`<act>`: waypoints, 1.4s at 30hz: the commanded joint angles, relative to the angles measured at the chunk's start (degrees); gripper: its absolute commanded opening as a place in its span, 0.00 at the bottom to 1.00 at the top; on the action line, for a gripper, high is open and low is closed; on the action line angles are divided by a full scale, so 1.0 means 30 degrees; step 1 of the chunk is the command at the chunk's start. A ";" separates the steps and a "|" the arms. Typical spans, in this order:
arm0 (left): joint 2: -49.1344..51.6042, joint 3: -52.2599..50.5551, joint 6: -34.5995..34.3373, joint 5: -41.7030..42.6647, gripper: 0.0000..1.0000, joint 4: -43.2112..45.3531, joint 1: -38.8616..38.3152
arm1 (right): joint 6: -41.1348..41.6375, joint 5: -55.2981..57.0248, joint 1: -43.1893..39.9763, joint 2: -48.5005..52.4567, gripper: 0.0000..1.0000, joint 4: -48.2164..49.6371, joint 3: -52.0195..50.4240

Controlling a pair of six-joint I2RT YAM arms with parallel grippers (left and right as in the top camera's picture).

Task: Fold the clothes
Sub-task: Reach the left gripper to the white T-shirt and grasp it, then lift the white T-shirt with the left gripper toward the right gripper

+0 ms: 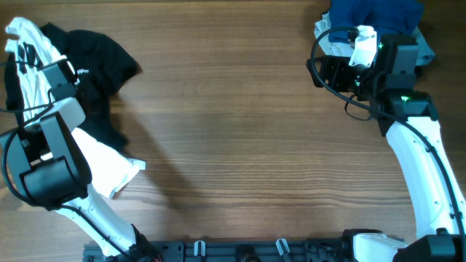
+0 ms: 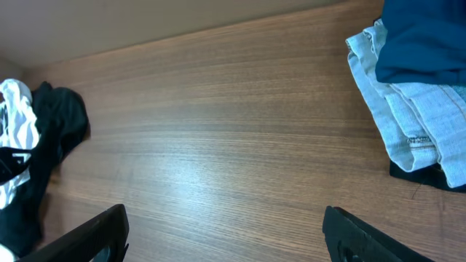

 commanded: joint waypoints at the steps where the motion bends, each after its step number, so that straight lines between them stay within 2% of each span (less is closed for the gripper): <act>1: 0.0444 0.0299 0.0029 -0.0291 0.22 0.0146 0.0058 | 0.0255 0.0066 0.0117 0.0160 0.86 0.0124 0.0430; 3: 0.0430 0.0299 0.0022 -0.0707 0.12 0.0153 0.0058 | 0.0255 0.0066 0.0117 0.0160 0.86 0.0124 0.0430; 6: 0.0299 0.0299 0.0015 -0.1195 0.04 0.0146 0.0051 | 0.0262 0.0058 0.0117 0.0160 0.86 0.0124 0.0430; 11: -0.0903 0.0306 -0.0481 -0.1180 0.04 0.0211 0.0029 | 0.0262 0.0058 0.0117 0.0160 0.86 0.0197 0.0430; 15: -0.3446 0.0415 -0.1836 -0.1020 0.04 0.0117 0.0015 | 0.0255 0.0058 0.0117 0.0160 0.86 0.0204 0.0430; 21: -0.9945 0.0481 -0.2397 0.2812 0.04 -0.0809 -0.0372 | 0.0262 0.0066 0.0109 0.0160 0.85 0.0219 0.0430; 22: -1.1307 0.0481 -0.2506 0.3701 0.04 -0.1333 -0.0816 | 0.0262 0.0058 0.0095 0.0153 0.82 0.0321 0.0430; 26: -1.4834 0.0481 -0.2951 0.5275 0.04 -0.2470 -0.3519 | 0.0787 -0.0036 -0.0138 -0.0153 0.81 0.0546 0.0437; 30: -1.6699 0.0481 -0.3985 0.5253 0.04 -0.0357 -0.7402 | 0.0707 -0.1392 -0.0860 -0.1188 0.81 0.0408 0.0437; 34: -1.6691 0.0517 -0.6120 0.5260 0.04 0.3745 -1.0156 | 0.0699 -0.1763 -0.1770 -0.2725 0.82 -0.0867 0.0437; 38: -1.6014 0.0546 -0.8670 0.5260 0.04 0.7810 -1.1876 | 0.0648 -0.1770 -0.2535 -0.3978 0.82 -0.2244 0.0430; 42: -1.4921 0.1231 -1.0448 0.5253 0.04 0.9996 -1.3457 | -0.0138 -0.2251 -0.2616 -0.4758 0.85 -0.3053 0.0430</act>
